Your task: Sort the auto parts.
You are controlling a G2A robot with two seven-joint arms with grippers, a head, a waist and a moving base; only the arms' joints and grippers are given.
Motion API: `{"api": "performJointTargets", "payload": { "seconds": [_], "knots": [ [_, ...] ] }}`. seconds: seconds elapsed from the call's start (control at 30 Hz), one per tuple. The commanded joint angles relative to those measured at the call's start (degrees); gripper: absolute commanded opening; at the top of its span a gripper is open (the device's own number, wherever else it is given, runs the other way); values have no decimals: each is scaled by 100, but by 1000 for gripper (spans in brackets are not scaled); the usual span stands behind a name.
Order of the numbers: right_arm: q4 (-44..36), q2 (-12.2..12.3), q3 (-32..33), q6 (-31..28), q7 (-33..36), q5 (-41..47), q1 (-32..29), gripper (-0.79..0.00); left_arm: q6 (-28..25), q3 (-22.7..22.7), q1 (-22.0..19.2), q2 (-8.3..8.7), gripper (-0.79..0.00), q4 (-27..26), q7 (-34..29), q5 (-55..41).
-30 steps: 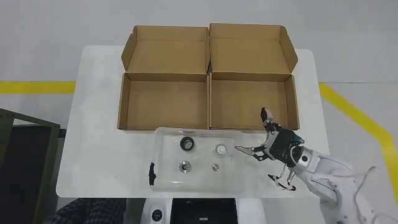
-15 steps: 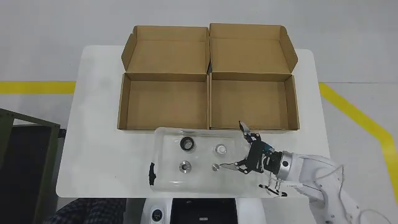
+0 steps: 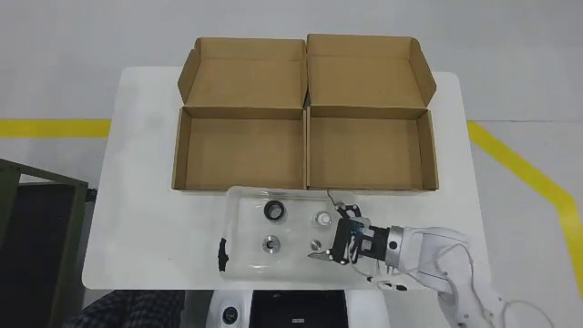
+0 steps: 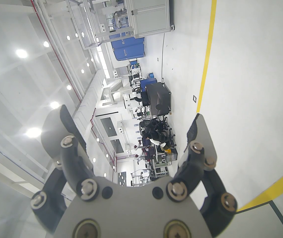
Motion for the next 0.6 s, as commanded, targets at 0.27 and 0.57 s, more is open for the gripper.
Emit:
{"api": "performJointTargets", "payload": {
  "seconds": [0.27,0.57],
  "knots": [
    [10,33,-243,98,61,-415,29,0,0,0,0,0,0,0,0,0],
    [130,59,-232,265,186,-334,98,-92,0,0,0,0,0,0,0,0]
  ]
}}
